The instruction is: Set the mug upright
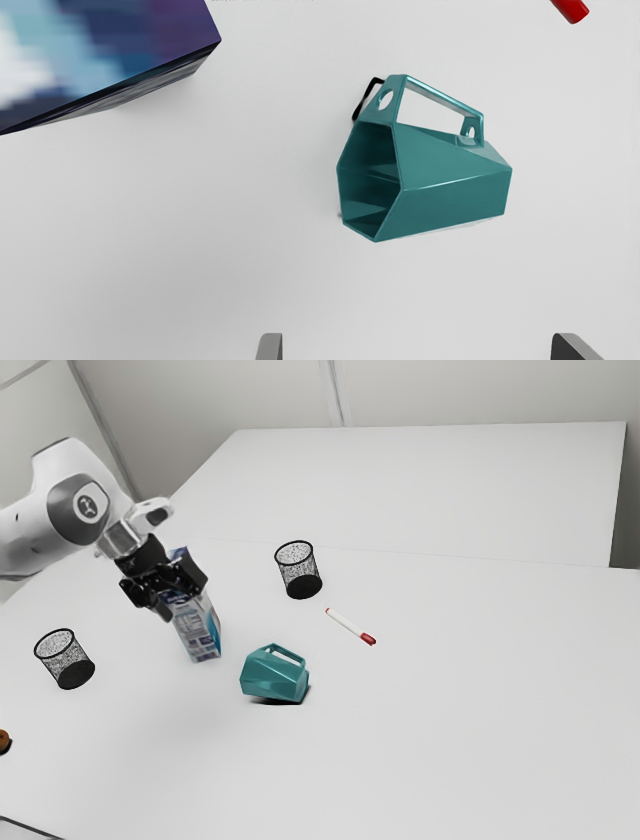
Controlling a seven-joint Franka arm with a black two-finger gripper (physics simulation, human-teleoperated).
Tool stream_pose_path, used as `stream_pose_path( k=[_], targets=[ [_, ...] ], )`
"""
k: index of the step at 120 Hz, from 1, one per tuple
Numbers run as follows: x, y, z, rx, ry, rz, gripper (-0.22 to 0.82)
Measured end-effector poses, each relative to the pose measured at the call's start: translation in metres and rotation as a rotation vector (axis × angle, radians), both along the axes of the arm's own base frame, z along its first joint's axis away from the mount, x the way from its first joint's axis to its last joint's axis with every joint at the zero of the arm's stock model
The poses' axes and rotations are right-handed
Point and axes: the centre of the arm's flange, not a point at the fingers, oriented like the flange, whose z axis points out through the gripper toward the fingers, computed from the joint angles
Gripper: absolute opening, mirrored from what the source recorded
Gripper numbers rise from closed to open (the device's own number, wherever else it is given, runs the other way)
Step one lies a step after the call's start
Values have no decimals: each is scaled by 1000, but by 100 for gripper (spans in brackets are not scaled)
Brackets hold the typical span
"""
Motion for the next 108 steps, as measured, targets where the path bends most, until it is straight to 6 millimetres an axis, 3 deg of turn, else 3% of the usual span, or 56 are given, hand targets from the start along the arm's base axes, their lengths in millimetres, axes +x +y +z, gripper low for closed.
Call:
stream_pose_path(
  k=[26,53,108],
  targets=[
    [-7,12,-44,-120,-70,19,58],
    [1,19,-80,-194,-124,-5,58],
    [2,27,-134,-323,-90,-52,58]
  ],
)
